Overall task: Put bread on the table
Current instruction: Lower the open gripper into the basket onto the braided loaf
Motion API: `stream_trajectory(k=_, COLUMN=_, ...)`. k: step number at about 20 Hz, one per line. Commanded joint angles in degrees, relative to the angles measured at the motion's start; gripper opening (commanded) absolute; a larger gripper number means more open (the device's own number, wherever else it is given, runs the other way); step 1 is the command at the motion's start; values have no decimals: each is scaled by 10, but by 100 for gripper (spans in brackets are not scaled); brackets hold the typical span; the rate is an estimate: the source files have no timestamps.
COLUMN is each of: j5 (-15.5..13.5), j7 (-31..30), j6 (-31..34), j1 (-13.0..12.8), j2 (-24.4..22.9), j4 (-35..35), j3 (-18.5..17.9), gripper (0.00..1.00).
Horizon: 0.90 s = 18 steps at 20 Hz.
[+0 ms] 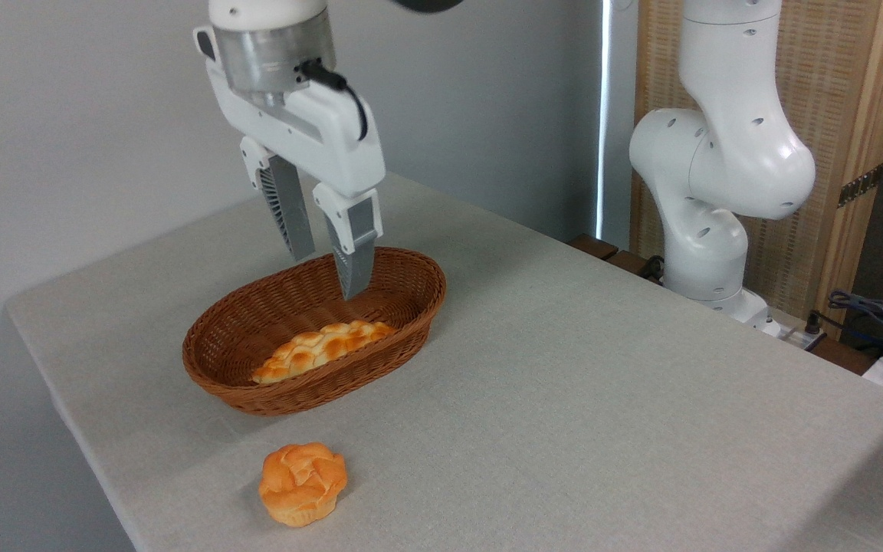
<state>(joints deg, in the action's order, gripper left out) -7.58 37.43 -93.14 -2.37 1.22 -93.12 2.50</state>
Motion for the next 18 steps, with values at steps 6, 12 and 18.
stream_trajectory(k=6, j5=2, j7=-155, j6=-213, j1=-5, j2=-17, j4=-180, j3=120, gripper=100)
stream_trajectory(k=12, j5=63, j7=-150, j6=-243, j1=-15, j2=-13, j4=-209, j3=121, gripper=100)
stream_trajectory(k=18, j5=64, j7=-153, j6=-311, j1=-22, j2=-11, j4=-247, j3=122, gripper=100)
